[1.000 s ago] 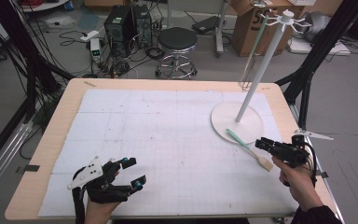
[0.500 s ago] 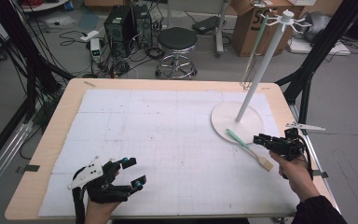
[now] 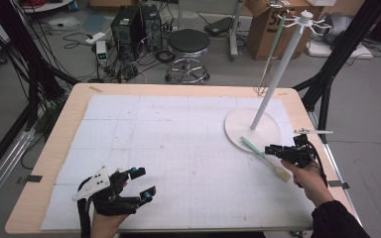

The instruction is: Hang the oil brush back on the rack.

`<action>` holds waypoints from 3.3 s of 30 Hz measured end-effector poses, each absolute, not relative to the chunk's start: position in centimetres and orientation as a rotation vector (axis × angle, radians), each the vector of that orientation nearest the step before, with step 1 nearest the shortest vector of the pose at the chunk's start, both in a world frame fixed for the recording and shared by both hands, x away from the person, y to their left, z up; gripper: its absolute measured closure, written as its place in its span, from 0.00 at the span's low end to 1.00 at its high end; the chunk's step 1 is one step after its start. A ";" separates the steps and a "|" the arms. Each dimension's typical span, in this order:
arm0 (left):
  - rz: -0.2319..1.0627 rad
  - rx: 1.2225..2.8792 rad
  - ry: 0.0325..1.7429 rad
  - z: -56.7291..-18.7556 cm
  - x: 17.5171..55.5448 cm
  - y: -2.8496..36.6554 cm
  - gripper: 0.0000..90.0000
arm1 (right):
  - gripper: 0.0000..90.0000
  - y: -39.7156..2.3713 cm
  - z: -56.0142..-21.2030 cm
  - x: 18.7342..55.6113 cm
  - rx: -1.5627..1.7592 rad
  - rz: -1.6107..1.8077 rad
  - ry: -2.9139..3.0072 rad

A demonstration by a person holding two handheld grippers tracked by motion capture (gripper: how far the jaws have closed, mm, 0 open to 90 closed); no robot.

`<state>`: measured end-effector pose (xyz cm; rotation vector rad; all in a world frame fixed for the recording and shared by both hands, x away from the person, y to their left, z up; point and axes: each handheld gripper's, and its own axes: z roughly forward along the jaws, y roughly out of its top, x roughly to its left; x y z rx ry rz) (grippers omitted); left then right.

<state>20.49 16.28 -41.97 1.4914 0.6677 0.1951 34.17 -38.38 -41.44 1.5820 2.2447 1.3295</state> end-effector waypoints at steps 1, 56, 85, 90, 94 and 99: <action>0.195 1.492 0.666 -42.0 20.5 16.3 0.28 | 0.68 -38.3 -41.5 34.2 1.579 1.317 2.254; 0.191 1.490 0.664 -42.0 20.5 16.3 0.28 | 0.88 -35.5 -43.8 34.8 1.487 0.981 2.385; 0.194 1.486 0.671 -42.0 20.5 16.5 0.28 | 0.91 -37.1 -42.8 34.5 1.572 1.238 2.331; 0.196 1.487 0.669 -42.0 20.6 16.4 0.28 | 0.92 -37.1 -42.7 34.4 1.570 1.232 2.317; 0.196 1.489 0.667 -42.0 20.6 16.4 0.28 | 0.92 -37.2 -42.4 34.3 1.572 1.256 2.307; 0.194 1.489 0.669 -42.0 20.6 16.3 0.28 | 0.92 -37.4 -41.5 34.0 1.548 1.309 2.280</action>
